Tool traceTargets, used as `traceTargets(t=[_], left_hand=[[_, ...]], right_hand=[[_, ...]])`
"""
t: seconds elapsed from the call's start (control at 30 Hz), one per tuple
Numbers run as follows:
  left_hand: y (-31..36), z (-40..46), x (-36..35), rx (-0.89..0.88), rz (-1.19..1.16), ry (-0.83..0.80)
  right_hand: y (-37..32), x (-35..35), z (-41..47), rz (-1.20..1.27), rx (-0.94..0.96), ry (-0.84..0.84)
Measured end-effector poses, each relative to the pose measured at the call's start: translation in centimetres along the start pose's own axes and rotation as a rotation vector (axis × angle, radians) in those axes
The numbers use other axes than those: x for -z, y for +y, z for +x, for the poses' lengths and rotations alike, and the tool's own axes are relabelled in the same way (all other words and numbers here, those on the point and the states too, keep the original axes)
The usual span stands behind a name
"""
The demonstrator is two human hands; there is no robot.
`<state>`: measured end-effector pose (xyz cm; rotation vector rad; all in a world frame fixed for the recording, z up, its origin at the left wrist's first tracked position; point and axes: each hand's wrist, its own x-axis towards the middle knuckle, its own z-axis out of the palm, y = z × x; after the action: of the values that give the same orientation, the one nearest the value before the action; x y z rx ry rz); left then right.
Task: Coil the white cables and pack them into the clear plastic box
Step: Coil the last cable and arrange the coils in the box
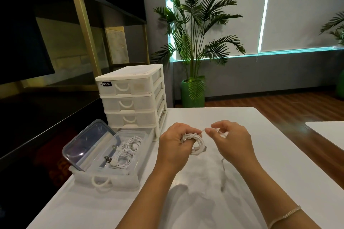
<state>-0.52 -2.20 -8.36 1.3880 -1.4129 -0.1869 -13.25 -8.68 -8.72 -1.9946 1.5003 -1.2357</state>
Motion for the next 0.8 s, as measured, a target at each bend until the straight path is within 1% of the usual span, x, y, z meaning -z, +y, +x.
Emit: traceTargets(t=[0.07,0.13,0.17,0.27,0.33,0.5,0.6,0.7,0.8], left_hand=[[-0.3,0.1,-0.1,0.018,0.033,0.058],[-0.5,0.1,-0.1,0.049,0.048,0.116],[-0.5,0.1,-0.1,0.069,0.041,0.146],[-0.8,0.3,0.1,0.120,0.034,0.199],[-0.8,0.2,0.1,0.144,0.035,0.205],[-0.5,0.1,-0.3,0.158,-0.014,0.171],[-0.5,0.1,-0.2,0.209,-0.072,0.111],[-0.6,0.2,-0.2,0.276,-0.136,0.044],[-0.7,0.4,-0.1,0.306,-0.212,0.034]], right_hand=[[-0.3,0.1,-0.2,-0.083,0.061,0.060],[-0.9,0.3,-0.4,-0.035,0.118,0.046],[-1.3,0.4,-0.6,0.026,0.143,-0.013],[-2.4,0.3,-1.4,0.130,0.151,-0.290],[-2.7,0.1,-1.7,0.131,0.143,-0.387],[-2.4,0.1,-1.5,0.201,0.092,-0.379],[-2.2,0.1,-1.4,0.234,0.069,-0.362],[-2.1,0.1,-1.5,0.243,0.085,-0.352],[-2.2,0.1,-1.6,0.240,0.124,-0.339]])
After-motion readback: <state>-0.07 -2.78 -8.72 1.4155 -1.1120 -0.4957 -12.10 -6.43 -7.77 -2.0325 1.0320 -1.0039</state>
